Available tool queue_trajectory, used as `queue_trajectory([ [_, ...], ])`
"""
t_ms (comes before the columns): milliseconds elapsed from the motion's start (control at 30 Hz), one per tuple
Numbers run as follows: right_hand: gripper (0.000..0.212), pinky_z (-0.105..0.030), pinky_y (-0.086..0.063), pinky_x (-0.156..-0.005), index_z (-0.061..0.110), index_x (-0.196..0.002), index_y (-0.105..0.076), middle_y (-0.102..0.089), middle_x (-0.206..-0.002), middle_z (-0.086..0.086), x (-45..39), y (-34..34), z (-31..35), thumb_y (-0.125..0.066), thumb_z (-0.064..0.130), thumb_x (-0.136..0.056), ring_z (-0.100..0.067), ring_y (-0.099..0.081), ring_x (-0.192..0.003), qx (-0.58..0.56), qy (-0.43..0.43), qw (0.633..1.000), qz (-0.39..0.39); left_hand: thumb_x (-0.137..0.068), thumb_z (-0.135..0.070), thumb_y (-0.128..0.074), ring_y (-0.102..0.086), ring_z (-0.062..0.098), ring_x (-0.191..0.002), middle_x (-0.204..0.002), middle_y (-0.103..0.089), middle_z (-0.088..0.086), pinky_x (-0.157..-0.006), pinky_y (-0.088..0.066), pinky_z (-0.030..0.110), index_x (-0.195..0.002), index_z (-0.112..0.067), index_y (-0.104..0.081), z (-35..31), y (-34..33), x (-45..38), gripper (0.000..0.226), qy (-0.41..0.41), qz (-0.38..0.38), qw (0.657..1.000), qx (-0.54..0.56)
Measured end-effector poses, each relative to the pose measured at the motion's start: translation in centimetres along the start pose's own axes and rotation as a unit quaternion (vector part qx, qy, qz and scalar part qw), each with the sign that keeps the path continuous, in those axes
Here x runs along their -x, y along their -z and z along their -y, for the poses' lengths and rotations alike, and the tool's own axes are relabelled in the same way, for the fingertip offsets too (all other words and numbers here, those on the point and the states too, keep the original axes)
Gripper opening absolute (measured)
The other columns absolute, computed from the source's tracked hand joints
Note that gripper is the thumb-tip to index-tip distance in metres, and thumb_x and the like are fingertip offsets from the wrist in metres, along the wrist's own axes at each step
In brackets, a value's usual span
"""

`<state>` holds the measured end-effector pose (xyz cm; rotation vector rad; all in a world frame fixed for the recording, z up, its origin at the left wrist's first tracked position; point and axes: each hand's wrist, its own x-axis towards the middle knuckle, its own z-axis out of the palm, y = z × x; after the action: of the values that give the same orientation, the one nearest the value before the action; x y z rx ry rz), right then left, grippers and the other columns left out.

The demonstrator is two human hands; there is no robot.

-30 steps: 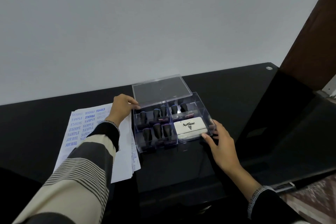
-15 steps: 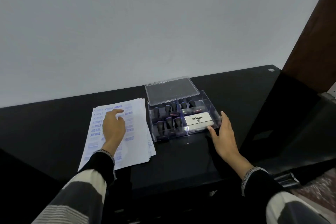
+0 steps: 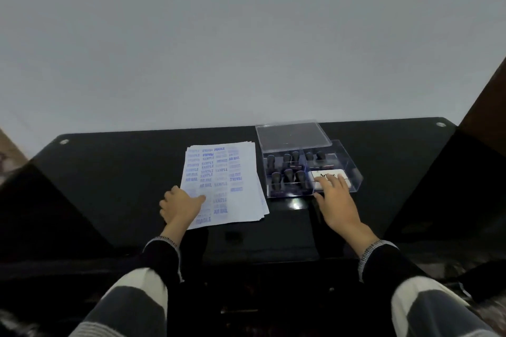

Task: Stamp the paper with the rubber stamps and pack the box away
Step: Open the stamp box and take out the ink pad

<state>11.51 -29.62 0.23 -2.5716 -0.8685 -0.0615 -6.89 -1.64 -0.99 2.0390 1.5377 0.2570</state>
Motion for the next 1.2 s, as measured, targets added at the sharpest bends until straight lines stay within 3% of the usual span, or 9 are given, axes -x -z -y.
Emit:
queue_trajectory([
  [100,0.034,-0.037,-0.036,-0.102,0.014,-0.129,-0.05,-0.047,-0.132,-0.008,-0.3,0.5,-0.1,-0.05,0.021,-0.096,-0.024,-0.031,-0.13,-0.002,0.002,1.0,-0.014,-0.079,-0.042,-0.073,-0.034,0.04,-0.128,-0.139,-0.037,0.021,-0.102,-0.036,0.048,-0.134,-0.002,-0.04,-0.2,0.1,0.1,0.075,0.016,0.026,0.999,0.022],
  [233,0.029,-0.035,-0.041,-0.094,0.013,-0.125,-0.055,-0.052,-0.125,-0.009,-0.6,0.4,0.1,-0.047,0.022,-0.098,-0.023,-0.036,-0.124,-0.007,-0.012,0.999,-0.031,-0.086,-0.033,-0.067,-0.038,0.038,-0.123,-0.135,-0.036,0.02,-0.082,-0.04,0.042,-0.124,-0.004,-0.049,-1.4,0.2,-0.3,0.05,0.034,0.051,0.996,0.062],
  [400,0.023,-0.034,-0.038,-0.092,0.007,-0.111,-0.063,-0.057,-0.112,-0.014,-1.1,-0.1,0.3,-0.049,0.017,-0.097,-0.027,-0.041,-0.116,-0.045,-0.03,0.996,-0.071,-0.087,-0.016,-0.054,-0.062,0.033,-0.087,-0.116,-0.057,0.016,-0.073,-0.057,0.043,-0.096,-0.009,-0.063,-1.2,0.0,-1.8,0.015,0.034,0.027,0.991,0.124],
  [600,0.02,-0.034,-0.04,-0.084,0.008,-0.105,-0.067,-0.059,-0.105,-0.013,-2.7,-0.1,-0.1,-0.051,0.017,-0.096,-0.026,-0.043,-0.111,-0.058,-0.043,0.995,-0.066,-0.092,0.001,-0.042,-0.061,0.018,-0.068,-0.09,-0.067,0.005,-0.051,-0.047,0.027,-0.087,-0.011,-0.063,-1.4,-0.7,-1.9,0.025,-0.045,-0.025,0.982,0.182],
  [767,0.016,-0.038,-0.041,-0.087,0.018,-0.097,-0.071,-0.068,-0.095,-0.006,-3.2,0.2,-0.1,-0.059,0.021,-0.087,-0.027,-0.055,-0.101,-0.023,-0.049,0.995,-0.08,-0.088,-0.004,-0.041,-0.059,0.027,-0.087,-0.096,-0.063,0.004,-0.082,-0.05,0.046,-0.086,-0.019,-0.053,-1.9,-1.4,-2.2,0.019,-0.098,-0.05,0.991,0.07],
  [867,0.026,-0.041,-0.034,-0.096,0.018,-0.106,-0.068,-0.066,-0.102,-0.004,-3.7,0.9,0.2,-0.053,0.02,-0.084,-0.025,-0.055,-0.103,-0.065,-0.102,0.988,-0.092,-0.09,-0.013,-0.044,-0.042,0.035,-0.12,-0.134,-0.049,0.011,-0.102,-0.032,0.051,-0.133,-0.012,-0.043,-2.7,-2.4,-1.8,0.043,-0.083,-0.039,0.993,-0.07],
  [933,0.024,-0.042,-0.031,-0.097,0.014,-0.106,-0.064,-0.063,-0.106,-0.006,-4.2,1.3,0.1,-0.05,0.019,-0.088,-0.026,-0.054,-0.104,-0.077,-0.132,0.983,-0.098,-0.094,-0.021,-0.041,-0.031,0.036,-0.131,-0.149,-0.032,0.013,-0.106,-0.025,0.052,-0.148,-0.01,-0.025,-2.8,-3.3,-1.5,0.057,-0.074,-0.039,0.988,-0.133],
  [1067,0.023,-0.048,-0.023,-0.103,0.009,-0.106,-0.058,-0.056,-0.112,-0.011,-6.0,1.4,-0.3,-0.047,0.021,-0.091,-0.029,-0.049,-0.109,-0.017,-0.201,0.979,-0.031,-0.097,-0.026,-0.04,-0.033,0.036,-0.13,-0.15,-0.033,0.016,-0.105,-0.026,0.053,-0.143,-0.012,-0.038,-1.4,-5.1,-1.1,0.048,-0.114,-0.094,0.972,-0.183],
  [1200,0.042,-0.059,-0.012,-0.111,0.009,-0.124,-0.05,-0.047,-0.134,-0.015,-8.3,1.8,0.6,-0.053,0.024,-0.084,-0.035,-0.039,-0.127,0.023,-0.288,0.952,0.099,-0.096,-0.025,-0.041,-0.036,0.039,-0.127,-0.147,-0.037,0.018,-0.103,-0.027,0.056,-0.139,-0.009,-0.044,-1.1,-5.5,-1.1,0.046,-0.12,-0.111,0.97,-0.181],
])
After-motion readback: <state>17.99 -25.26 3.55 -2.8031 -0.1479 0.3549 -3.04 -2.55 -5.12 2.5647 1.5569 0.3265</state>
